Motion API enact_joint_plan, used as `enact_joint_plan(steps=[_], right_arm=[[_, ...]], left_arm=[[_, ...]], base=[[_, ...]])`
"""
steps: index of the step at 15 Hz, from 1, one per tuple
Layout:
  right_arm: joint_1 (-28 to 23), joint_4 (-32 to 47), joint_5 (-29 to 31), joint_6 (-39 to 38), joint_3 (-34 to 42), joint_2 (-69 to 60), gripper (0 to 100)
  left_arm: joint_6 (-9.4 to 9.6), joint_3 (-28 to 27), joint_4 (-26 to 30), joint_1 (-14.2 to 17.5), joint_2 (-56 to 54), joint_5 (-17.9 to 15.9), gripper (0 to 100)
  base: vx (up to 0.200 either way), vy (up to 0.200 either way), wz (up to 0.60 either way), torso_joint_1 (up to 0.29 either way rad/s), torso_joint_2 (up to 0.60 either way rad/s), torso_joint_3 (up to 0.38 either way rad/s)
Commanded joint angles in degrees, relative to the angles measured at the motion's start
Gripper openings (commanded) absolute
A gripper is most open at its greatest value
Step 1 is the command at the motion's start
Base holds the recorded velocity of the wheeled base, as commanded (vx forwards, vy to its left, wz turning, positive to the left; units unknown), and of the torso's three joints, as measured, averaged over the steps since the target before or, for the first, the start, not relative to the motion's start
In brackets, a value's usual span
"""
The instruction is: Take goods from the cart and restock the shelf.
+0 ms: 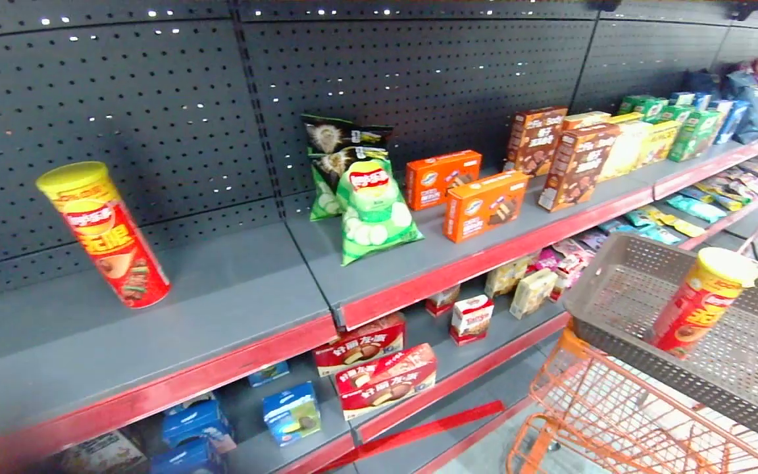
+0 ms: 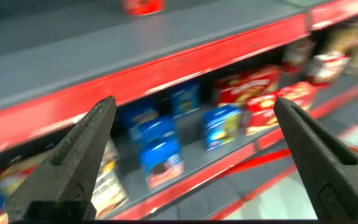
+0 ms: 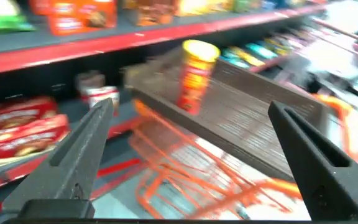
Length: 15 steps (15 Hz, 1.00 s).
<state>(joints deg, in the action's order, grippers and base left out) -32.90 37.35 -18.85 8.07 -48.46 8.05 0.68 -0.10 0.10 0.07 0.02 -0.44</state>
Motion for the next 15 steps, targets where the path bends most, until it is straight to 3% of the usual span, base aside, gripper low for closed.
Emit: enact_joint_plan(steps=[1, 5, 13, 15], right_arm=[[-0.06, -0.09, -0.05, 0.02, 0.03, 0.13, 100], [-0.06, -0.17, -0.31, 0.02, 0.38, 0.13, 100], [0.03, -0.35, -1.1, 0.02, 0.73, 0.48, 100], [0.38, -4.39, -0.84, -0.16, 3.37, 3.29, 100]], left_arm=[[0.02, 0.01, -0.01, 0.01, -0.02, 0.0, 100], [-0.07, 0.01, -0.01, 0.01, -0.02, 0.0, 100], [-0.07, 0.01, -0.01, 0.01, -0.02, 0.0, 100], [-0.16, 0.01, -0.01, 0.01, -0.02, 0.0, 100]], base=[[0.0, 0.0, -0.6, 0.002, 0.0, 0.002], [0.0, 0.0, -0.6, 0.005, 0.0, 0.001], [0.0, 0.0, 0.0, 0.0, 0.0, 0.0], [0.0, 0.0, 0.0, 0.0, 0.0, 0.0]])
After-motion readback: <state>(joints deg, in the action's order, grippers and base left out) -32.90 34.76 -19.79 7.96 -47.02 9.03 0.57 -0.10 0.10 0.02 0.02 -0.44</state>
